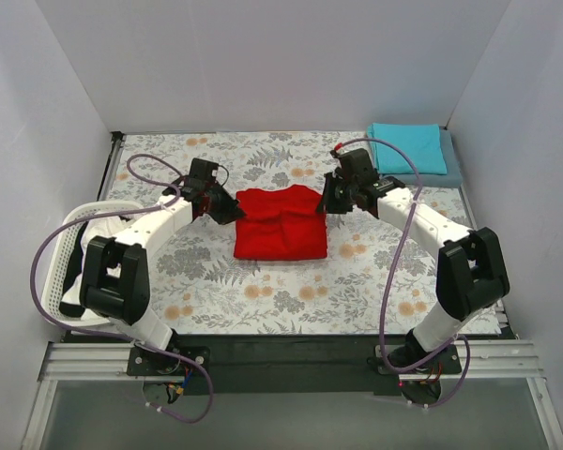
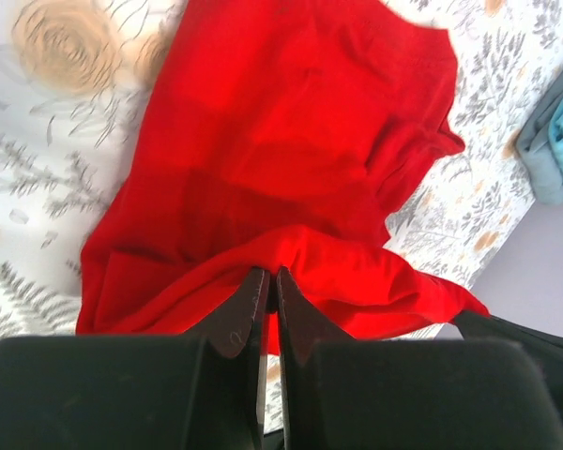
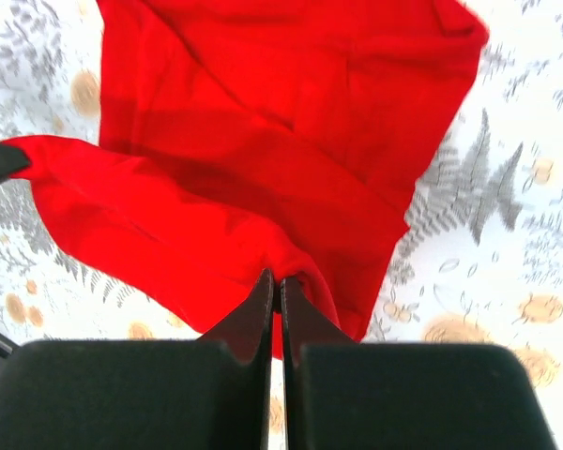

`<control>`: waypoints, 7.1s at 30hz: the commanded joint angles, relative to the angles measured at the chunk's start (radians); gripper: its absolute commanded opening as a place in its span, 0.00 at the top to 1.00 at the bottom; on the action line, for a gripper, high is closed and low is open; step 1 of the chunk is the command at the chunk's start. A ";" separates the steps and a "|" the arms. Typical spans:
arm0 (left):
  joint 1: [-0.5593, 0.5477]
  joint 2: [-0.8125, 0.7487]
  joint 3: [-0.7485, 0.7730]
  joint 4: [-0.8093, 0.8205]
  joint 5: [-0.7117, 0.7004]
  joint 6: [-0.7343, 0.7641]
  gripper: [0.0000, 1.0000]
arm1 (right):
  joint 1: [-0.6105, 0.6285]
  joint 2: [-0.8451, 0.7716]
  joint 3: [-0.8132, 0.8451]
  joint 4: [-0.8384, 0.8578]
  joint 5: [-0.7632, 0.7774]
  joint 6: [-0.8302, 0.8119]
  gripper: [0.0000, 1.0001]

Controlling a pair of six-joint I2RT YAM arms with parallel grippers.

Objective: Fold and stack the t-shirts
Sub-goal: Fold the tshirt, then neatly place the folded tshirt to the corner

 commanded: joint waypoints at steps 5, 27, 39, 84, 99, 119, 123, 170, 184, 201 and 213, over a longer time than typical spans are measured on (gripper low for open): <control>0.041 0.087 0.162 0.050 0.036 0.026 1.00 | -0.044 0.077 0.164 0.019 -0.038 -0.039 0.99; 0.145 0.410 0.379 0.197 0.105 0.006 1.00 | -0.154 0.475 0.531 0.062 -0.098 -0.070 0.99; 0.242 0.473 0.431 0.396 0.233 0.050 0.46 | -0.229 0.586 0.725 0.025 -0.124 -0.065 0.26; 0.223 0.752 0.584 0.487 0.437 0.037 0.94 | -0.324 0.691 0.527 0.476 -0.506 0.285 0.48; 0.107 0.428 0.387 0.374 0.358 0.104 0.69 | -0.340 0.418 0.312 0.194 -0.300 -0.005 0.20; -0.169 0.410 0.233 0.225 0.177 0.135 0.79 | -0.168 0.456 0.139 0.248 -0.169 0.042 0.18; -0.169 0.408 0.241 0.215 0.178 0.139 0.79 | -0.150 0.479 0.160 0.248 -0.167 0.064 0.36; -0.142 0.241 0.499 -0.205 0.276 0.414 0.78 | -0.229 0.697 1.152 -0.113 0.793 -0.798 0.99; -0.134 0.299 0.512 -0.203 0.321 0.412 0.79 | -0.254 0.612 1.148 -0.055 0.813 -0.858 0.99; -0.134 0.308 0.505 -0.196 0.352 0.406 0.79 | -0.251 0.522 1.136 -0.039 0.818 -0.860 0.99; -0.134 0.307 0.503 -0.196 0.358 0.406 0.79 | -0.327 0.528 1.054 -0.001 0.801 -0.851 0.99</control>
